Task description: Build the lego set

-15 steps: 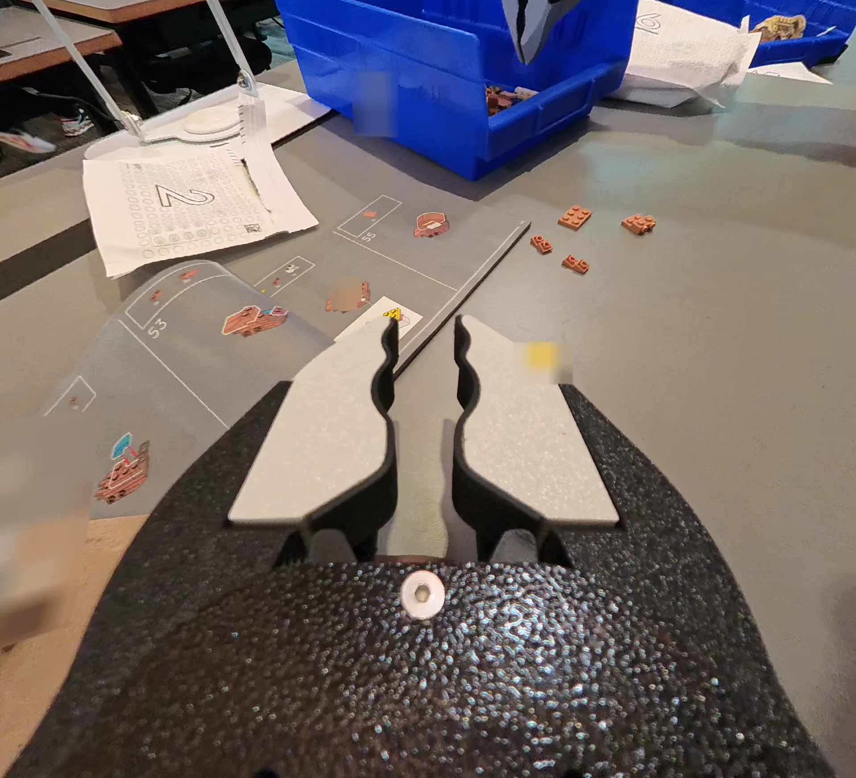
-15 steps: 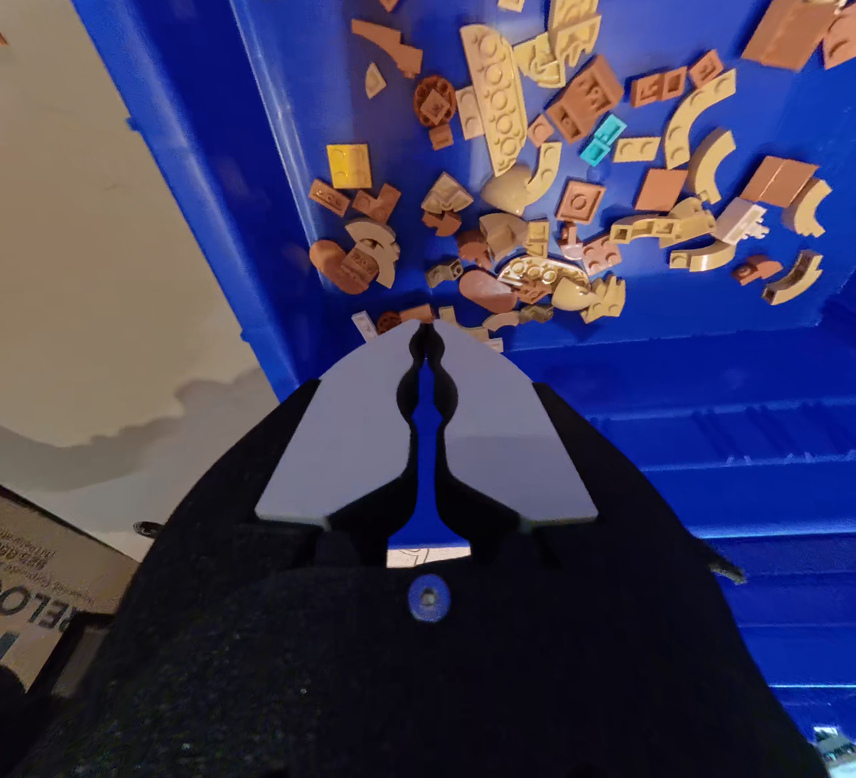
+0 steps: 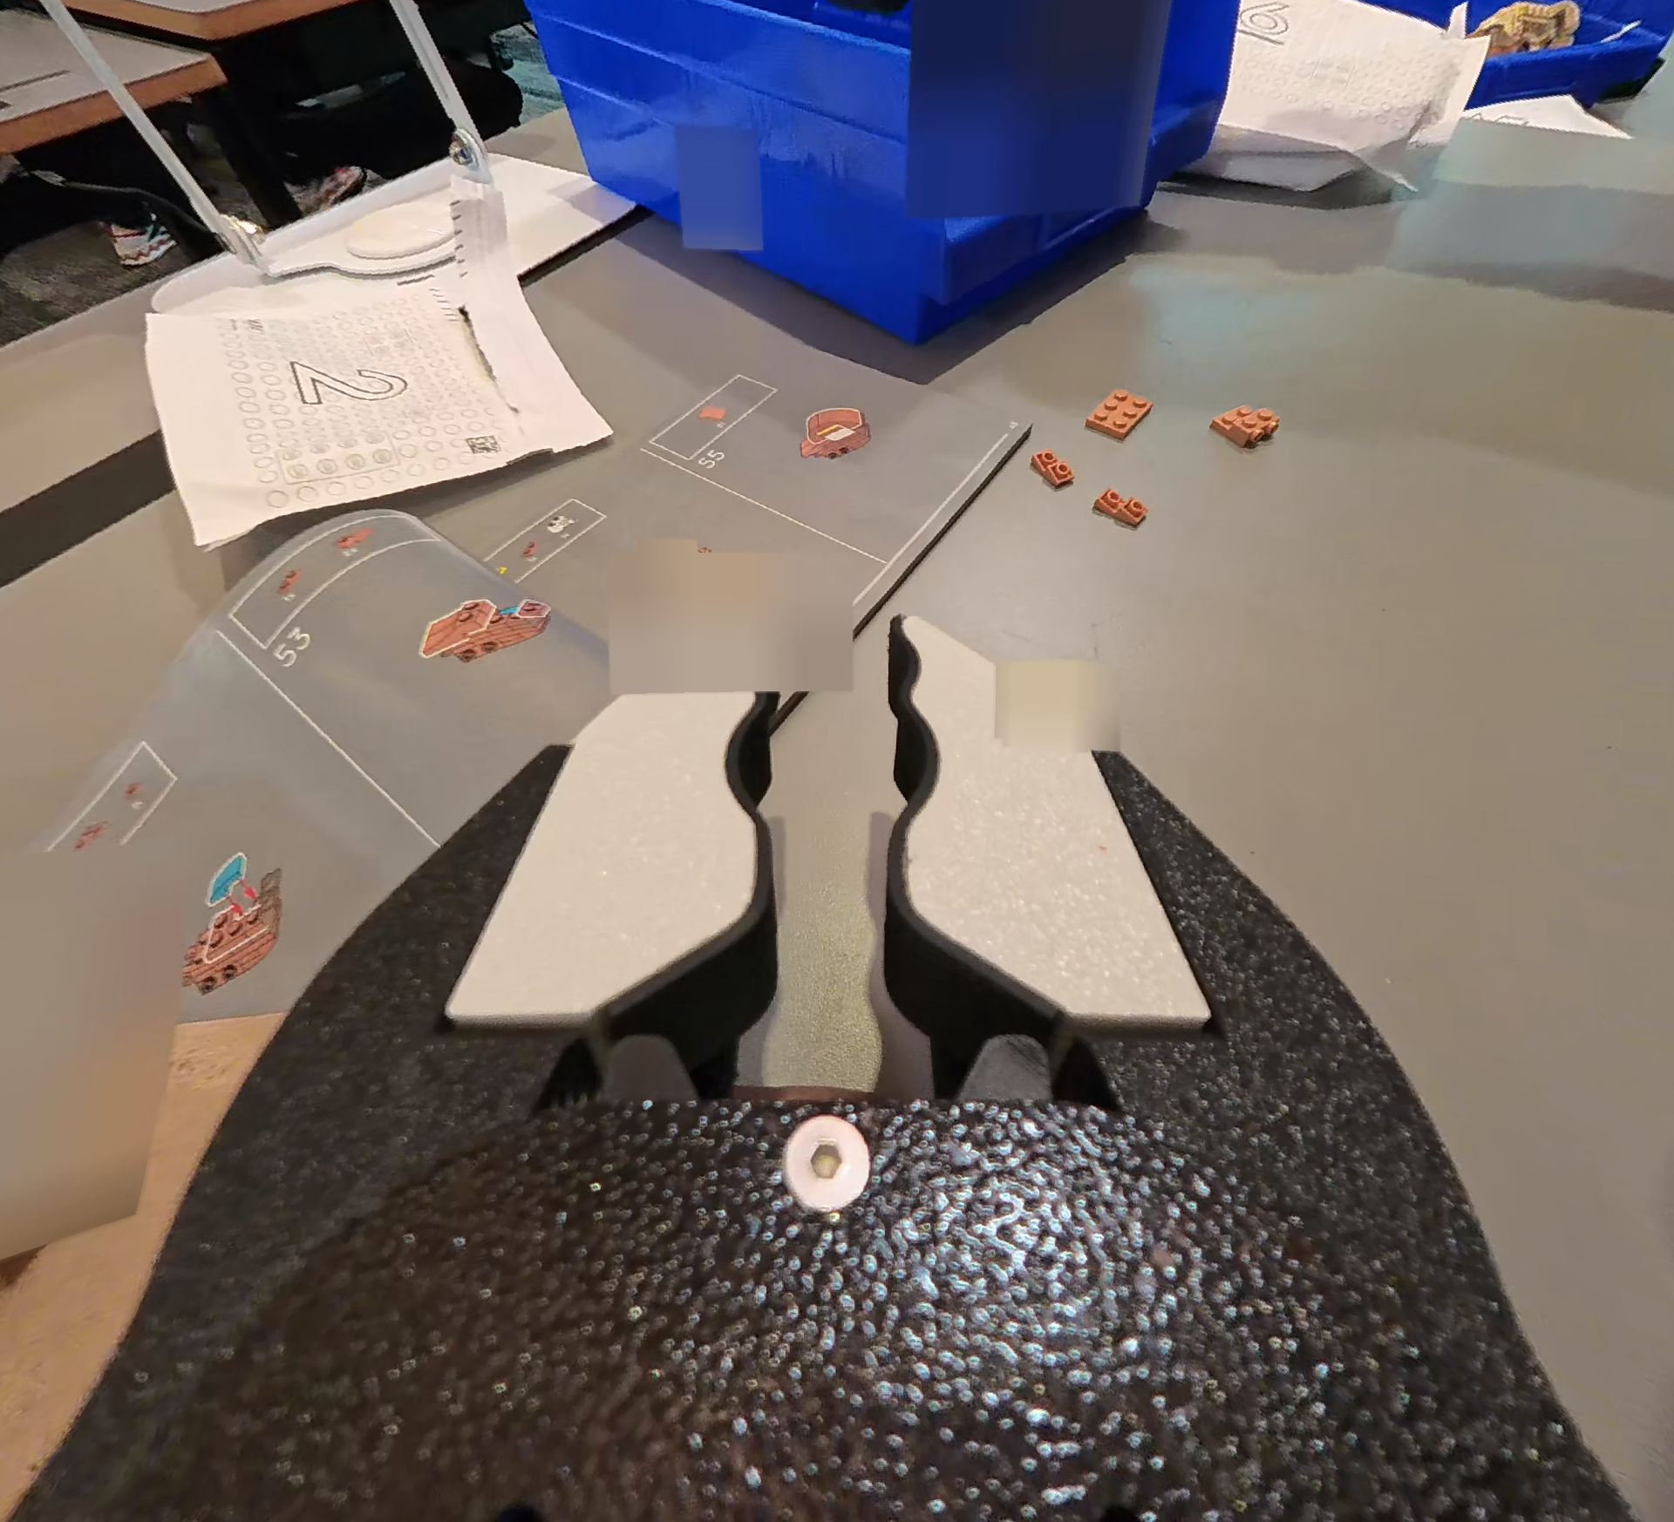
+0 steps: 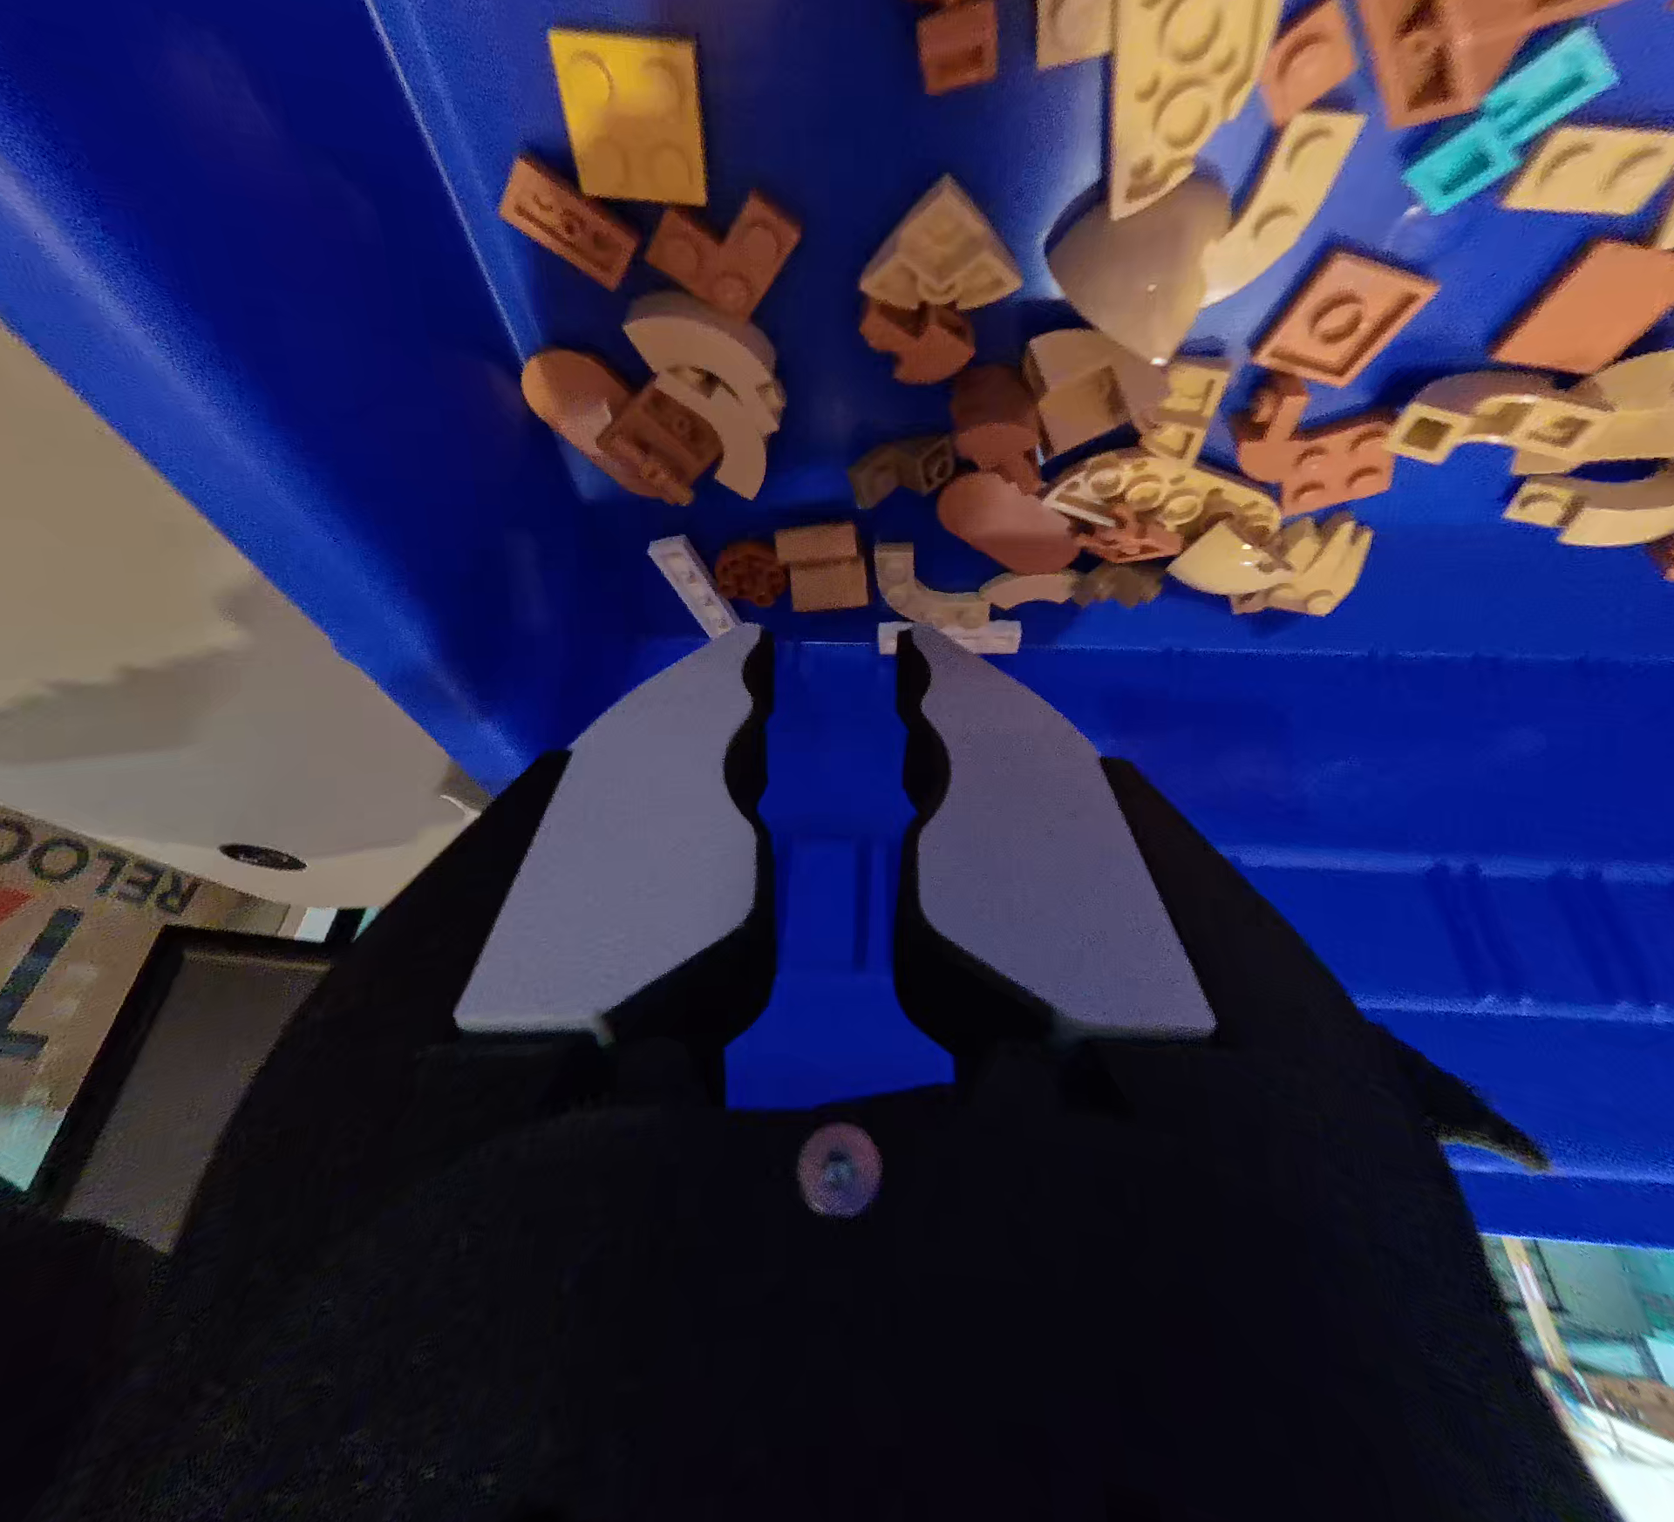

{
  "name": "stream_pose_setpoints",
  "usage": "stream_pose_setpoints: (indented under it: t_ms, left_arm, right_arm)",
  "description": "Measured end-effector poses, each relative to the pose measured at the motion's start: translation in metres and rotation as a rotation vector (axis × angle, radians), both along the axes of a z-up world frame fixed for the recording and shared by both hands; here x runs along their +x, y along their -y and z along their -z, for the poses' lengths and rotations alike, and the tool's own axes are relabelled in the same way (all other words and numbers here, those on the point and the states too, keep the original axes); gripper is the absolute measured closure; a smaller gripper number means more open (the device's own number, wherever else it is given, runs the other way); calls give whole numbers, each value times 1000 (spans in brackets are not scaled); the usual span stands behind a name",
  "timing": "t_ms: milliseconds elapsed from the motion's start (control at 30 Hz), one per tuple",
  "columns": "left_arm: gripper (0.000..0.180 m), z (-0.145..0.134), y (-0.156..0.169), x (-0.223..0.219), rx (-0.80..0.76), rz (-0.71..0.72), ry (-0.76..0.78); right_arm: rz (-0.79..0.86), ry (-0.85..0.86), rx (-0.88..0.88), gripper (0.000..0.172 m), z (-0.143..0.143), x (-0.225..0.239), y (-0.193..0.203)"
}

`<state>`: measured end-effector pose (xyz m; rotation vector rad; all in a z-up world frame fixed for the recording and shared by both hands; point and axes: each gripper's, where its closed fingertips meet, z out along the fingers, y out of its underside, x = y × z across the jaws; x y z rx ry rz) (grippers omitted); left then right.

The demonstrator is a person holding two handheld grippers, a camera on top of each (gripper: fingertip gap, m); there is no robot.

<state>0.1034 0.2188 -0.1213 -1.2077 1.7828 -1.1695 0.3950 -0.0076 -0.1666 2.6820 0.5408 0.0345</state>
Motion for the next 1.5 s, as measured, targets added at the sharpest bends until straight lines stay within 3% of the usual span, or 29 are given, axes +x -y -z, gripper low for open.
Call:
stream_pose_setpoints:
  t_ms: [333,367,633,767,900,1300,1500]
  left_arm:
    - [158,1,2,0,7,8,-1]
    - [158,0,1,0,6,8,-1]
    - [158,2,4,-1,19,15,-9]
    - [158,3,5,-1,34,18,-12]
    - [158,3,4,-1,26,12,-13]
    - [158,3,4,-1,20,17,-15]
    - [158,3,4,0,22,14,-12]
  right_arm:
    - [-16,-11,-24,156,8,-1,-1]
    - [-13,-19,-3,171,7,-1,-3]
    - [-34,-68,212,172,-7,-6,-21]
    - [-145,-41,198,161,0,-7,-23]
    - [-123,-54,199,153,7,-7,-28]
    - [-149,-53,172,160,13,-9,-27]
    - [-121,-56,303,161,-6,-15,-33]
